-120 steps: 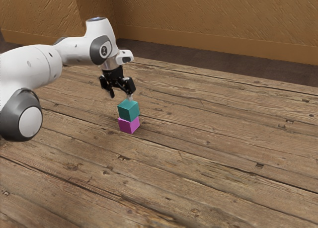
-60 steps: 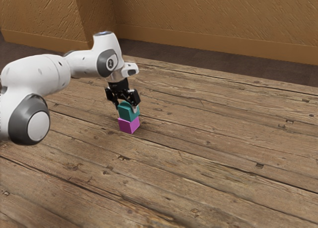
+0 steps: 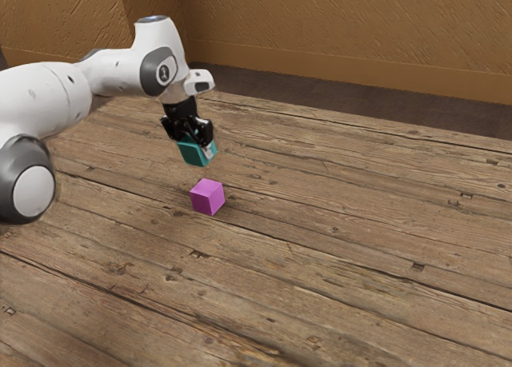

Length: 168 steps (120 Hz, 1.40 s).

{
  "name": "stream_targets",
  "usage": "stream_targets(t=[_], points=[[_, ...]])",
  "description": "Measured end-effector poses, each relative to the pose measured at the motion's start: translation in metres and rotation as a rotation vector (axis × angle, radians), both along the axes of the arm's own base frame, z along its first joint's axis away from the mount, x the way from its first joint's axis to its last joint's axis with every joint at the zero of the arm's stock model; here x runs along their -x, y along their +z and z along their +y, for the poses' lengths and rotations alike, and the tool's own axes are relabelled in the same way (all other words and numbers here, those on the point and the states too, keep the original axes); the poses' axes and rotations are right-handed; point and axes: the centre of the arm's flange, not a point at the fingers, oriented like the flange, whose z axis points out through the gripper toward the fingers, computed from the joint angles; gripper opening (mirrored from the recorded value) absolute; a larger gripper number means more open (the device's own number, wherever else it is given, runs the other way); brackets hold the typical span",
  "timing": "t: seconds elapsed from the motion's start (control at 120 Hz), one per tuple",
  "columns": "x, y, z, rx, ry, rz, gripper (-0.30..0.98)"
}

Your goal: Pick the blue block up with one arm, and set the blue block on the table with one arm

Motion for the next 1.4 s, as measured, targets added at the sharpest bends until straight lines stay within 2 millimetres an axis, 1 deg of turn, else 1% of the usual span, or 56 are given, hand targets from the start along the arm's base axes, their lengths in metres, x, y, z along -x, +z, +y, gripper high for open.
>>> stream_targets(t=[0.042, 0.092, 0.158, 0.2, 0.25, 0.367, 0.4, 0.525, 0.575, 0.708, 0.767, 0.967, 1.017, 1.042, 1.058, 1.1, 1.117, 1.167, 1.183, 1.2, 1.225, 1.242, 1.258, 1.292, 1.317, 1.333, 1.367, 1.4], points=[[0.013, 0.004, -0.002, -0.004, -0.003, 0.016, 0.27], [0.022, 0.007, -0.017, -0.008, -0.024, 0.028, 0.28], [0.025, 0.007, -0.042, -0.013, -0.06, 0.032, 0.28], [0.023, 0.003, -0.052, -0.014, -0.073, 0.033, 0.28], [0.017, -0.012, -0.06, -0.015, -0.083, 0.043, 0.28], [-0.009, -0.059, -0.069, -0.003, -0.086, 0.052, 0.29], [-0.013, -0.072, -0.076, 0.004, -0.09, 0.054, 0.29], [-0.021, -0.114, -0.097, 0.036, -0.098, 0.066, 0.29], [-0.023, -0.124, -0.102, 0.045, -0.099, 0.066, 0.29], [-0.025, -0.135, -0.109, 0.059, -0.099, 0.058, 0.3], [-0.025, -0.137, -0.112, 0.067, -0.1, 0.055, 0.4], [-0.026, -0.137, -0.114, 0.083, -0.101, 0.046, 0.55], [-0.026, -0.134, -0.115, 0.085, -0.102, 0.041, 0.58], [-0.026, -0.129, -0.115, 0.085, -0.103, 0.034, 0.59], [-0.026, -0.122, -0.116, 0.085, -0.105, 0.025, 0.6], [-0.024, -0.092, -0.121, 0.084, -0.115, -0.008, 0.62], [-0.02, -0.078, -0.123, 0.083, -0.12, -0.02, 0.62], [0.0, -0.013, -0.127, 0.072, -0.136, -0.07, 0.63], [0.009, 0.012, -0.127, 0.067, -0.141, -0.088, 0.64], [0.022, 0.044, -0.126, 0.059, -0.147, -0.112, 0.64], [0.043, 0.086, -0.124, 0.048, -0.154, -0.141, 0.65], [0.058, 0.11, -0.123, 0.04, -0.157, -0.156, 0.65], [0.078, 0.136, -0.121, 0.032, -0.161, -0.17, 0.65], [0.116, 0.174, -0.116, 0.012, -0.166, -0.192, 0.66], [0.138, 0.193, -0.113, -0.005, -0.169, -0.201, 0.66], [0.149, 0.202, -0.111, -0.016, -0.17, -0.203, 0.66], [0.163, 0.209, -0.106, -0.034, -0.17, -0.19, 0.67], [0.172, 0.211, -0.097, -0.047, -0.159, -0.172, 0.67]])
